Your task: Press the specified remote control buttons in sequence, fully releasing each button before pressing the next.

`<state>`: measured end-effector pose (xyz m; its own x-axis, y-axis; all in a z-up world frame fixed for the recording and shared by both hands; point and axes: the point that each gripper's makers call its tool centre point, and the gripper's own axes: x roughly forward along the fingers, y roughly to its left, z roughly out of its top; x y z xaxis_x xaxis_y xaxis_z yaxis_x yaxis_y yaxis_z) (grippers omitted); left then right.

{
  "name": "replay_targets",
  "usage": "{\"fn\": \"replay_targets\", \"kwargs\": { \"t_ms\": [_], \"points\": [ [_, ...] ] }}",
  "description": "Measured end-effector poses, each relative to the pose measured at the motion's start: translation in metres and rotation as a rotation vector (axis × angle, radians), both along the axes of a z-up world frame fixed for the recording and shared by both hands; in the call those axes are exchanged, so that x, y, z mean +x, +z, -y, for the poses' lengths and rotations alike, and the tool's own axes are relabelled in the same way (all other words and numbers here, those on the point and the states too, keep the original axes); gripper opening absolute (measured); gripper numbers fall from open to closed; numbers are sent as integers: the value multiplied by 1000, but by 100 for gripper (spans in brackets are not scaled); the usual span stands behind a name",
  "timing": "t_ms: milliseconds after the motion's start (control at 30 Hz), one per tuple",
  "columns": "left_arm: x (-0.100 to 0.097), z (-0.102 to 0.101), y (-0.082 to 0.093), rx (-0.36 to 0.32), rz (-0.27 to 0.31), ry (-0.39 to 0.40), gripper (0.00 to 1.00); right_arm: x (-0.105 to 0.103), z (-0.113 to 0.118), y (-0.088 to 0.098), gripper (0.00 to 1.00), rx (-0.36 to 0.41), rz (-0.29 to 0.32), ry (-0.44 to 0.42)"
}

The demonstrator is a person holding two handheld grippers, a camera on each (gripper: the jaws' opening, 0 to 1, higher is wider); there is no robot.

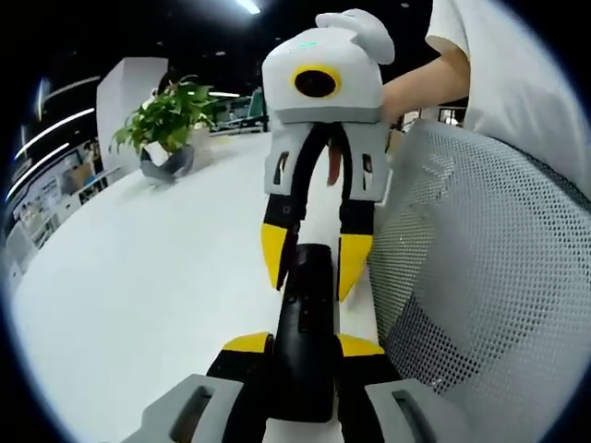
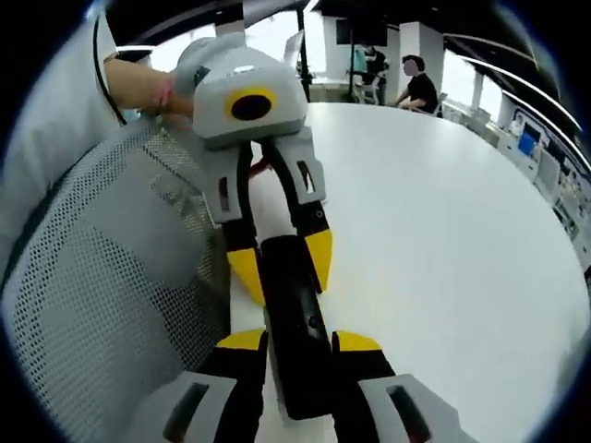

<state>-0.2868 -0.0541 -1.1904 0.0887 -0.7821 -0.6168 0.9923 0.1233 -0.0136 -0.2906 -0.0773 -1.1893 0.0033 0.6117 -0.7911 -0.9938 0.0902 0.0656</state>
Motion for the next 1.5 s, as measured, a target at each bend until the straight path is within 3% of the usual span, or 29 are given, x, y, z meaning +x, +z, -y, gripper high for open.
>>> {"fn": "replay_targets", "kwargs": {
  "t_ms": [67, 200, 367, 467, 533, 633, 900, 1033, 1133, 1300, 1367, 1500],
  "points": [
    [1, 0, 0, 12, -3, -9, 25, 1, 1, -4, 32, -24, 4, 18],
    [1, 1, 0, 31, -2, -21, 25, 3, -1, -3, 25, -31, 22, 53],
    [3, 2, 0, 31, -18, 13, 25, 2, -1, -4, 23, -39, 41, 84],
    [3, -2, 1, 47, -104, 92, 26, 2, -1, -4, 22, -50, 54, 95],
    [5, -4, 5, 54, -104, 105, 27, 3, -1, -5, 22, -55, 55, 91],
    [7, -12, 23, 20, -102, 170, 28, 3, -1, -5, 22, -57, 53, 85],
    [16, -41, 79, -117, -21, 391, 37, 4, 0, -5, 21, -63, 70, 89],
    [16, -54, 109, -256, -34, 533, 37, 4, 0, -5, 22, -58, 68, 77],
    [16, -70, 127, -335, 9, 628, 37, 5, 0, -5, 22, -56, 68, 44],
    [13, -98, 137, -350, 103, 763, 43, 6, -1, -5, 22, -35, 73, -12],
    [12, -109, 142, -364, 141, 823, 50, 6, -1, -6, 22, -33, 74, -17],
    [21, -126, 151, -366, 292, 916, 67, 6, -1, -6, 22, -21, 76, -31]
  ]
}}
